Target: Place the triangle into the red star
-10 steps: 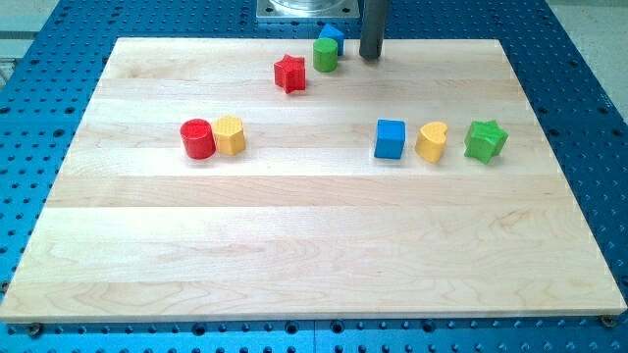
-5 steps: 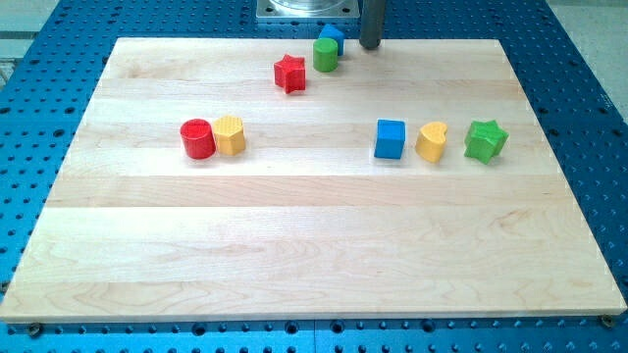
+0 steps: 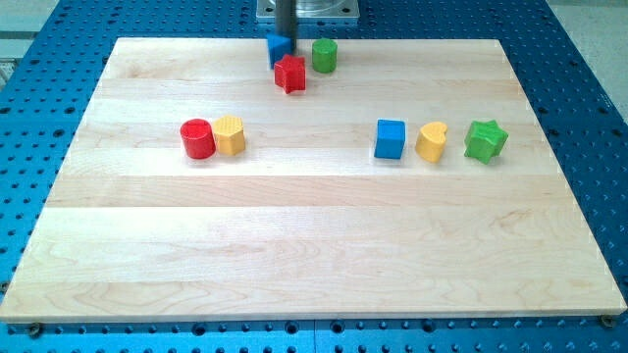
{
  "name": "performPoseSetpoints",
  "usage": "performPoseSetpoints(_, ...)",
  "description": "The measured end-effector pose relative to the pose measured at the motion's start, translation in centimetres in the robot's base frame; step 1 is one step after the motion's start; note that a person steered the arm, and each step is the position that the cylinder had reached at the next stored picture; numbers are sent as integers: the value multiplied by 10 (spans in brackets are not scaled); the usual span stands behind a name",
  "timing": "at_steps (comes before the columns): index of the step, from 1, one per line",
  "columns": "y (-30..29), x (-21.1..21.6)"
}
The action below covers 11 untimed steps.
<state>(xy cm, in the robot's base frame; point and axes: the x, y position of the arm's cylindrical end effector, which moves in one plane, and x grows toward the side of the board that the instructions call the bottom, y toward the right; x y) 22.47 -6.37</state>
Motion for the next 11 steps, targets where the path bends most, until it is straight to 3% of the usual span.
performPoseSetpoints(1,-21,53)
performPoseSetpoints(2,-19,20)
performPoseSetpoints(3,-75,45)
performPoseSetpoints(4,-96,88)
performPoseSetpoints(6,-37,86)
performPoseSetpoints(7,-28,59)
performPoseSetpoints(9,-22,50)
performPoseSetpoints(11,-42,75)
